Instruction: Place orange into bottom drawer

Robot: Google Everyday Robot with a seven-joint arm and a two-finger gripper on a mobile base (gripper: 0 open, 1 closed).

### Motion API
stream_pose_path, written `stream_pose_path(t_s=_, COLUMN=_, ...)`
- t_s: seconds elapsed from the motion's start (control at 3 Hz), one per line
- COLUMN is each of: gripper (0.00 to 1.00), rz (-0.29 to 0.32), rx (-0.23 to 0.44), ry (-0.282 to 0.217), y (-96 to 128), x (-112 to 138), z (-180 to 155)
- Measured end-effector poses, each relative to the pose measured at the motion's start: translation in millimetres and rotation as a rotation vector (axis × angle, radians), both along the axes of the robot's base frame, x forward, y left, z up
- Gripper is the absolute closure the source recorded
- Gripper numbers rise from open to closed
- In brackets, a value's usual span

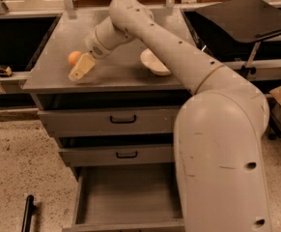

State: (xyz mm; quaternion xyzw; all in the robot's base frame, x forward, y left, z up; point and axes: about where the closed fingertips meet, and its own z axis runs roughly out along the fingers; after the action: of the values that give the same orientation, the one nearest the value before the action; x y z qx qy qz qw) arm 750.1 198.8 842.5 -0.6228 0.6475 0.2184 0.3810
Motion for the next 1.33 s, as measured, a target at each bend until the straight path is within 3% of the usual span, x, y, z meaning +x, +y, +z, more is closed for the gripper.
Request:
stream_pose_path(t_s=0.67, gripper=0.46, rz=-0.012, rx=0.158, ry=0.029, y=23.1, x=2.6, z=-7.0)
stream_pose_path(t_s=1.0, gripper=0.69, rz=-0.008, rx=0.2, ry=0.027, y=28.2, x=0.8, z=-6.0)
stream_pose_path(t_s=1.33, gripper=0.92, rz=0.073, rx=0.252, ry=-0.047, y=39.3, x=-10.8, z=23.9)
